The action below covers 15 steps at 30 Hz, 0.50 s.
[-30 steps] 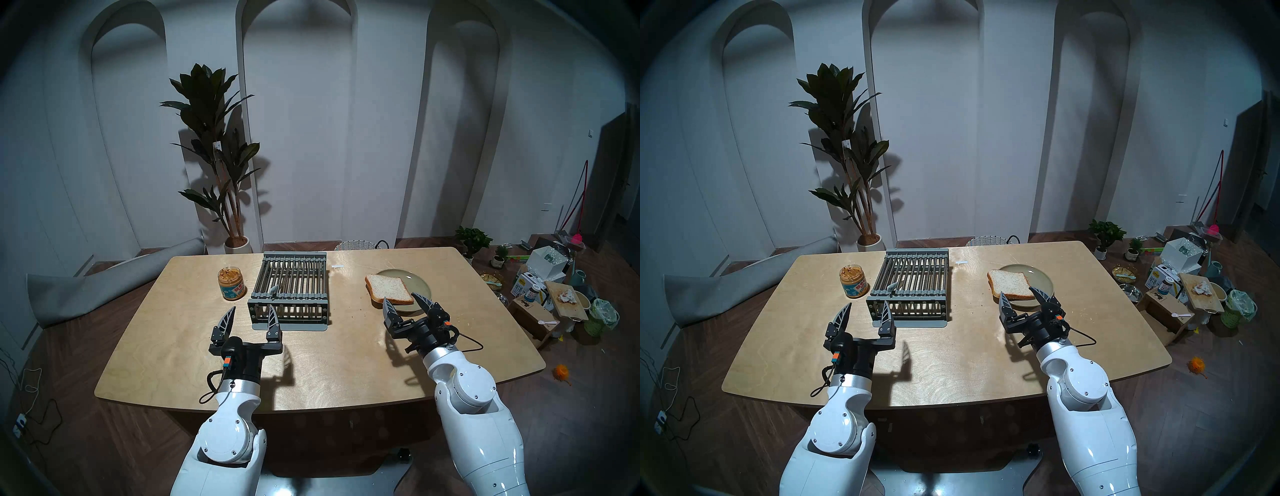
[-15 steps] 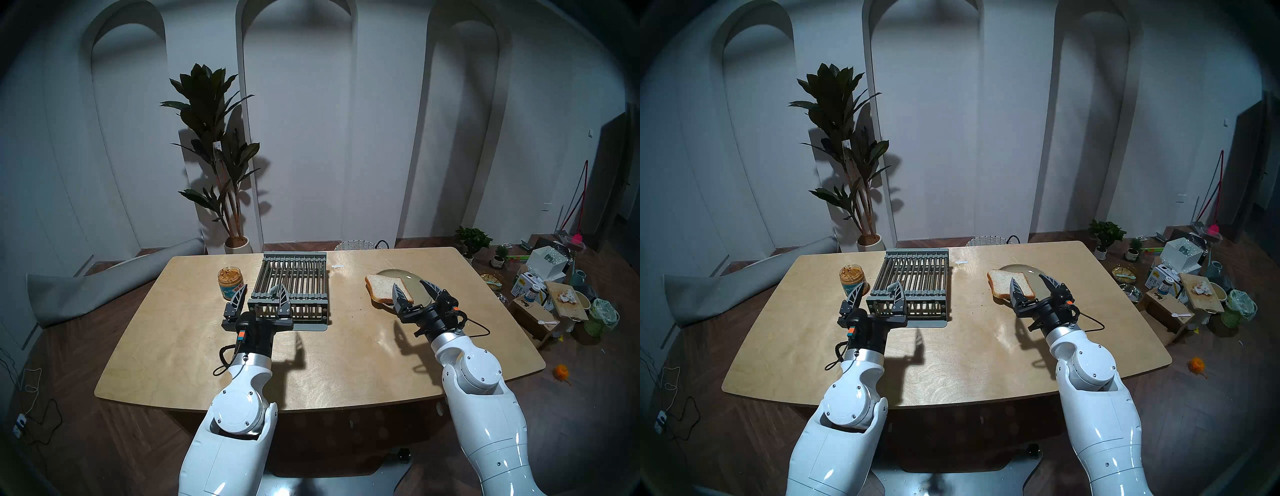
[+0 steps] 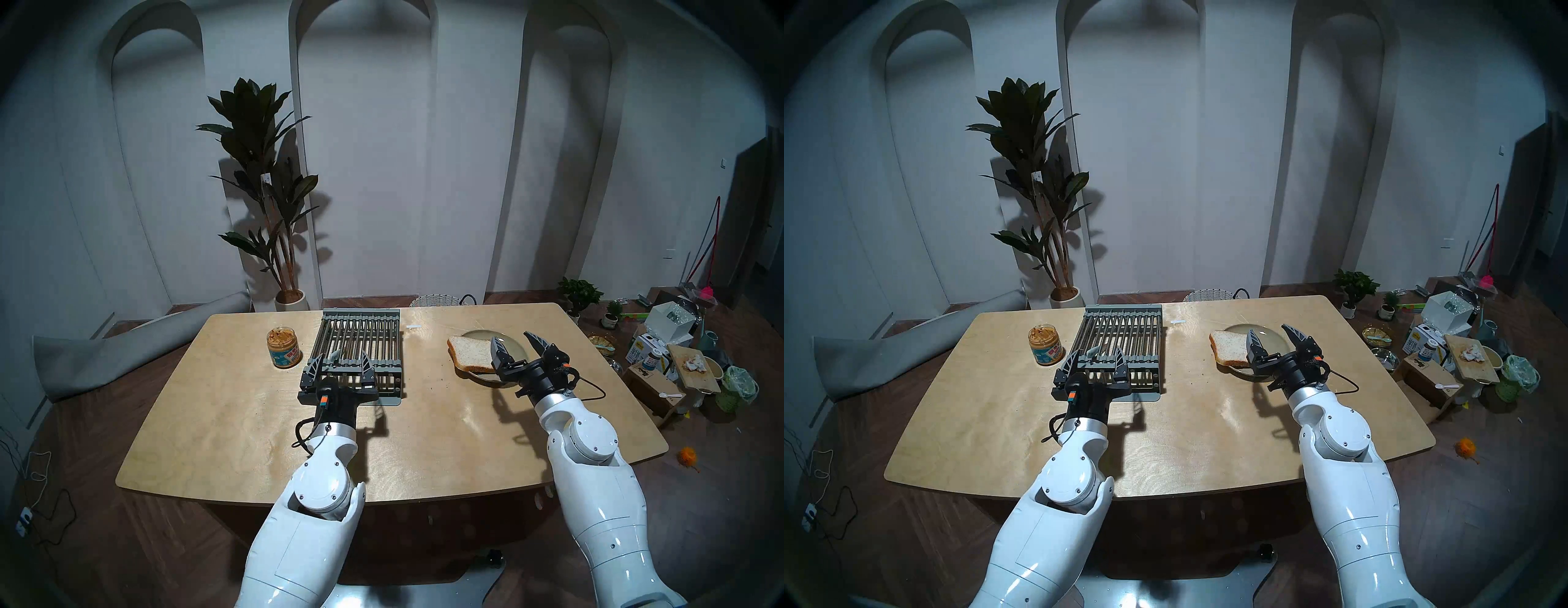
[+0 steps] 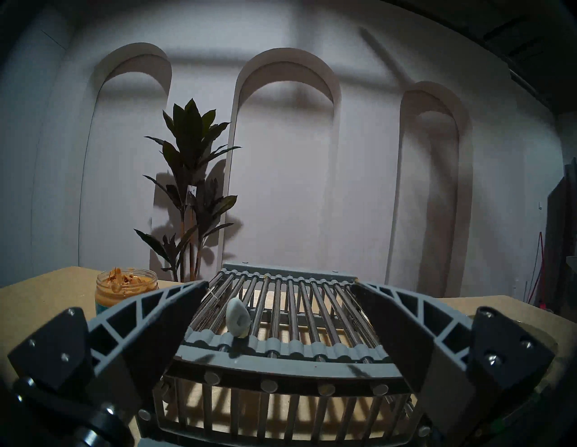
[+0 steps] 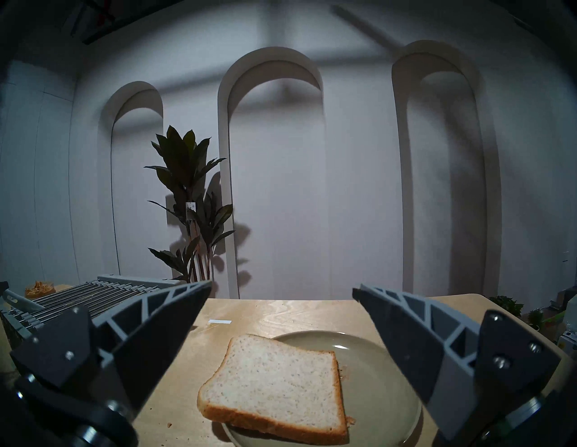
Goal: Spread peanut butter over the slice of bread with the knife
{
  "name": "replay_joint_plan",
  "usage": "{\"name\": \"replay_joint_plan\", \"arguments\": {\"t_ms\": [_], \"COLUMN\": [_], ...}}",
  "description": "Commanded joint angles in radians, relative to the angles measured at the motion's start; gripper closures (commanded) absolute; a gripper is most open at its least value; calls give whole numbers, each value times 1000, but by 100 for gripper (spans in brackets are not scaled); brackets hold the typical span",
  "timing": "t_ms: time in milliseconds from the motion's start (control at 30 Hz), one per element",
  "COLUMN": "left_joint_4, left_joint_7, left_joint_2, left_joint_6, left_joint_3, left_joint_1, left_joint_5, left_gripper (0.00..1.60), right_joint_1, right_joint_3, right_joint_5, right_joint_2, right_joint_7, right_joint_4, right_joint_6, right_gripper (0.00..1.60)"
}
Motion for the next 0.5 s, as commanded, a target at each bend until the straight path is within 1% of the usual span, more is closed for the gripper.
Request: {"name": "replay_joint_plan", "arguments": {"t_ms": [0, 100, 167, 367, 467], "left_joint_4": [3, 20, 32, 63, 74], "left_joint_7": [104, 159, 180, 217, 216], "left_joint_2": [-7, -6, -7, -13, -17], "left_joint_6": [-14, -6, -2, 7, 15], "left_joint_3": [32, 51, 60, 70, 67], "left_joint_1": [-80, -92, -100, -123, -131], "left_joint_5": [39, 46, 43, 44, 30], "left_gripper": [0, 0, 0, 0, 0], "right_joint_1": [36, 37, 37, 27, 18], "right_joint_3": [0, 2, 3, 7, 9], "right_joint_5": [3, 1, -1, -2, -1], "right_joint_2": [-11, -13, -14, -17, -17], "right_joint_7": [-6, -8, -9, -14, -19], "right_joint_4": [-9, -6, -6, -15, -26], "right_joint_6": [-26, -30, -32, -35, -34], "right_gripper": [0, 0, 0, 0, 0]}}
